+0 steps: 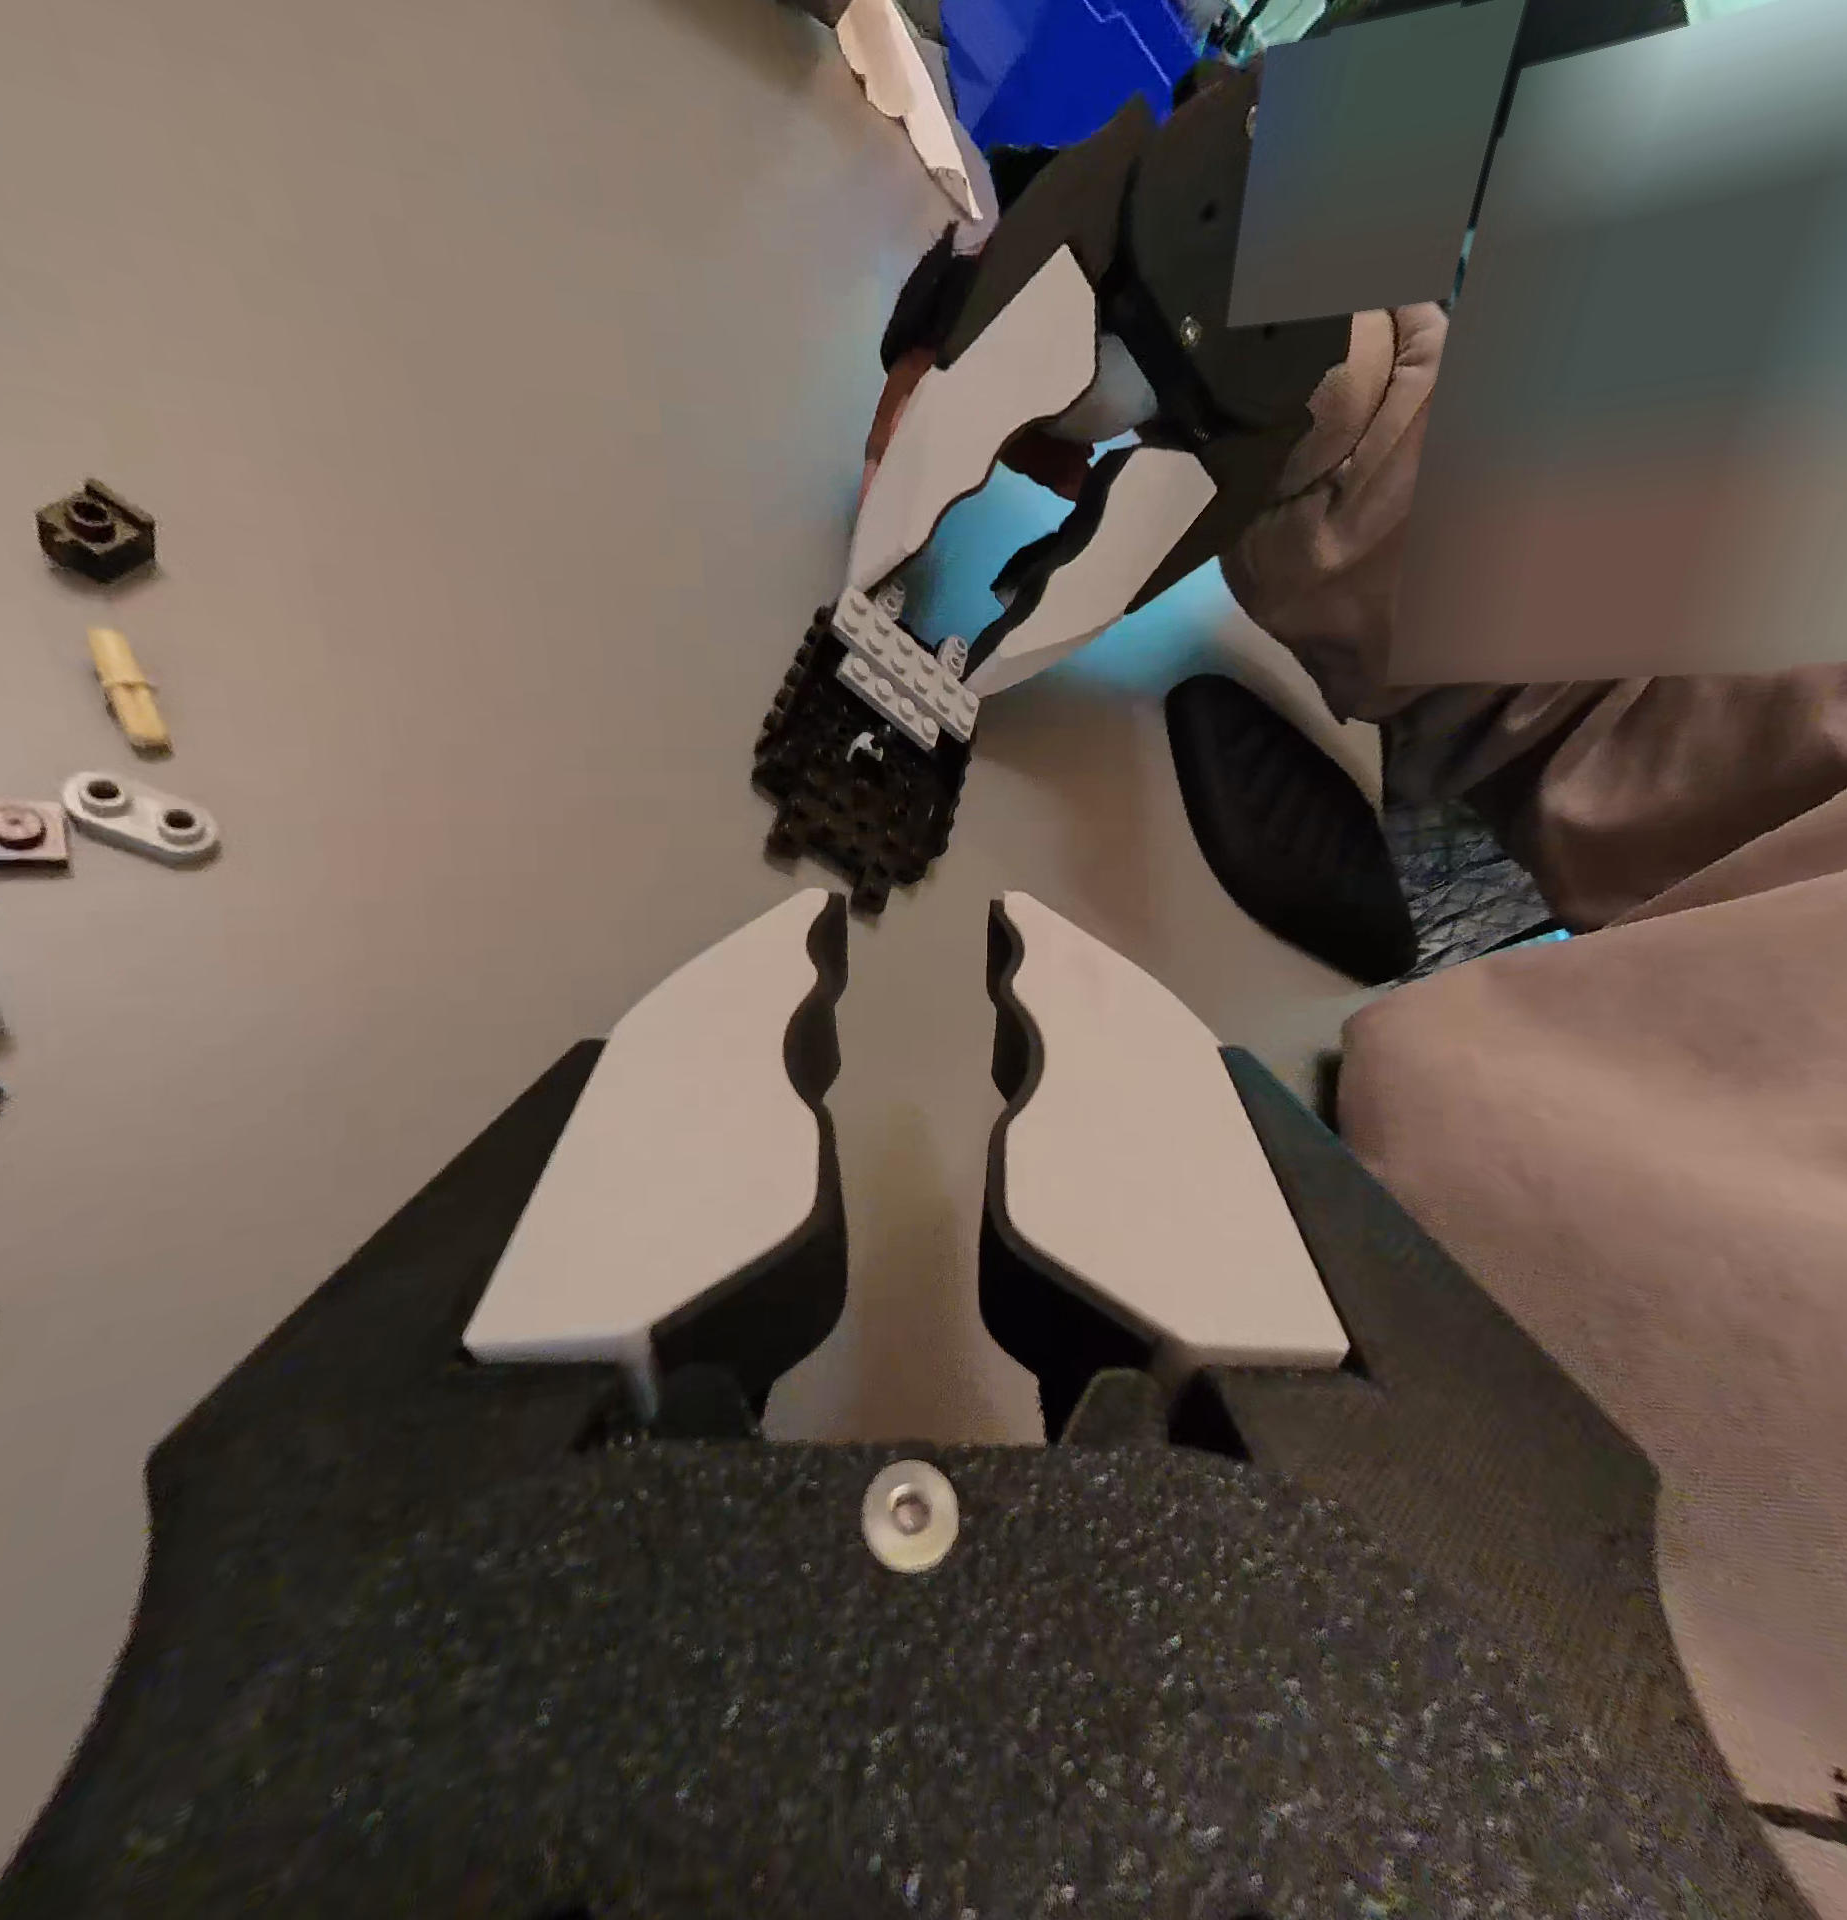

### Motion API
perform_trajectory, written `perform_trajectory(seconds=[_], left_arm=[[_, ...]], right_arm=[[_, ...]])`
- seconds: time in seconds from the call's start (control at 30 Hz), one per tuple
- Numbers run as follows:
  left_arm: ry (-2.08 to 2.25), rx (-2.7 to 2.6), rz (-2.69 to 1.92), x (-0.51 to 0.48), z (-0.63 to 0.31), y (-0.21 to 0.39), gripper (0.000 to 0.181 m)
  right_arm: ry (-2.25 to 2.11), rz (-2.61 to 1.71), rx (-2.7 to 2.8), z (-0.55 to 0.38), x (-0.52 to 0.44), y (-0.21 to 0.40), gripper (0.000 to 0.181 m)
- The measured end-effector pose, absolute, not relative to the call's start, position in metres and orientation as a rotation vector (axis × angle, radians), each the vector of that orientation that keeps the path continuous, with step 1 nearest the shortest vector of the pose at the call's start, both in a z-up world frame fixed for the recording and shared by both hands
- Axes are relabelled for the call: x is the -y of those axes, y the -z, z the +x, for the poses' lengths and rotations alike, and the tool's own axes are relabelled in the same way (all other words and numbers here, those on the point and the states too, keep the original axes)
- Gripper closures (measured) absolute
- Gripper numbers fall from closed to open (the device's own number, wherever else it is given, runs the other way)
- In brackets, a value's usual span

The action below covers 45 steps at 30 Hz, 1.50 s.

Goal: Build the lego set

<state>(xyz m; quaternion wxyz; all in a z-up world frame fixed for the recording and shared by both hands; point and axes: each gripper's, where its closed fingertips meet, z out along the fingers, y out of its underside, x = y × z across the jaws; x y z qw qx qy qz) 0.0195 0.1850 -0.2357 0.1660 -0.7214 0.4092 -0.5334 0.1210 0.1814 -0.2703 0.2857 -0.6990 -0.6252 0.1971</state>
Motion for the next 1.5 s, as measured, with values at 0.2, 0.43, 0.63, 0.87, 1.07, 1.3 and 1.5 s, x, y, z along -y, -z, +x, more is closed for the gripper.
perform_trajectory(seconds=[0.2, 0.43, 0.63, 0.87, 1.07, 1.3, 1.5], left_arm=[[1.375, -1.256, -1.983, -0.185, 0.020, 0.238, 0.156], [1.097, -1.270, -1.842, -0.207, 0.013, 0.231, 0.158], [0.861, -1.241, -1.796, -0.208, 0.004, 0.220, 0.180], [0.660, -1.188, -1.824, -0.167, -0.006, 0.217, 0.181], [0.645, -1.152, -1.844, -0.138, -0.002, 0.218, 0.181], [0.603, -1.107, -1.829, -0.125, 0.028, 0.232, 0.181], [0.521, -1.095, -1.841, -0.133, 0.031, 0.243, 0.181]], right_arm=[[-0.440, -1.938, 1.527, 0.139, -0.183, 0.254, 0.138], [-0.313, -1.821, 0.877, 0.128, -0.183, 0.192, 0.147], [-0.169, -2.065, 0.321, 0.135, -0.146, 0.215, 0.174], [-0.104, -2.073, 0.217, 0.100, -0.118, 0.224, 0.181], [-0.145, -2.135, 0.090, 0.074, -0.122, 0.248, 0.181], [-0.034, -2.112, 0.066, 0.077, -0.123, 0.246, 0.181], [-0.006, -2.129, 0.046, 0.081, -0.123, 0.249, 0.181]])
